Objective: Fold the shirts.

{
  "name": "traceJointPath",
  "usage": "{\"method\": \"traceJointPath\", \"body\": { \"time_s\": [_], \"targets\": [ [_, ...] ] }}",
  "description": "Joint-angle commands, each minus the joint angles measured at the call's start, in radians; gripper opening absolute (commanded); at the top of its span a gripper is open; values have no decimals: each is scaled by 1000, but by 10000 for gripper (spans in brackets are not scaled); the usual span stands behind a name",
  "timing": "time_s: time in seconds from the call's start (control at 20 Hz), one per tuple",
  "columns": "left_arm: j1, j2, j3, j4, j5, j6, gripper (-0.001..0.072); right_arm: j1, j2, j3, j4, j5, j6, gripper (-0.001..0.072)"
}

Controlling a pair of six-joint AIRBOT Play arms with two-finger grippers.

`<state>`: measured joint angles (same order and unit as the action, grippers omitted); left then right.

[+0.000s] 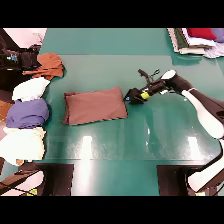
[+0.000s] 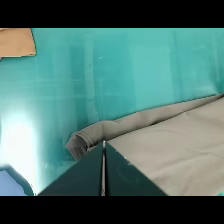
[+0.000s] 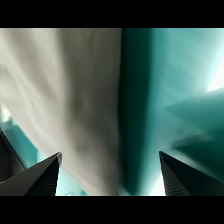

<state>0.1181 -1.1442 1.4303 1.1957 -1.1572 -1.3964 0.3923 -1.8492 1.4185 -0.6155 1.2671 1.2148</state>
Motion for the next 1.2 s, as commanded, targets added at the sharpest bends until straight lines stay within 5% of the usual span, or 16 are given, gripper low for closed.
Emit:
{"method": "traceJointPath", "body": {
  "time_s": [0.0, 0.05, 0.1, 0.2, 0.25, 0.65, 1.15],
  "targets": [
    [1, 0, 0, -1, 3, 16, 26, 95, -113, 113, 100, -9, -5, 690],
    [1, 0, 0, -1, 3, 16, 26, 121, -138, 147, 128, -7, -5, 686],
    [1, 0, 0, -1, -2, 17, 26, 145, -160, 180, 135, -7, -5, 588],
    [1, 0, 0, -1, -16, 16, 26, 177, -177, 217, 118, -9, -5, 152],
    [1, 0, 0, -3, -23, 16, 26, 184, -175, 225, 109, -11, -6, 15],
    [-2, 0, 0, -150, -54, 17, 26, 3, 38, 128, 88, 13, -4, 15],
    [-80, 0, 0, -161, -36, 20, 25, -769, 568, -290, -153, -52, 68, 15]
  ]
}}
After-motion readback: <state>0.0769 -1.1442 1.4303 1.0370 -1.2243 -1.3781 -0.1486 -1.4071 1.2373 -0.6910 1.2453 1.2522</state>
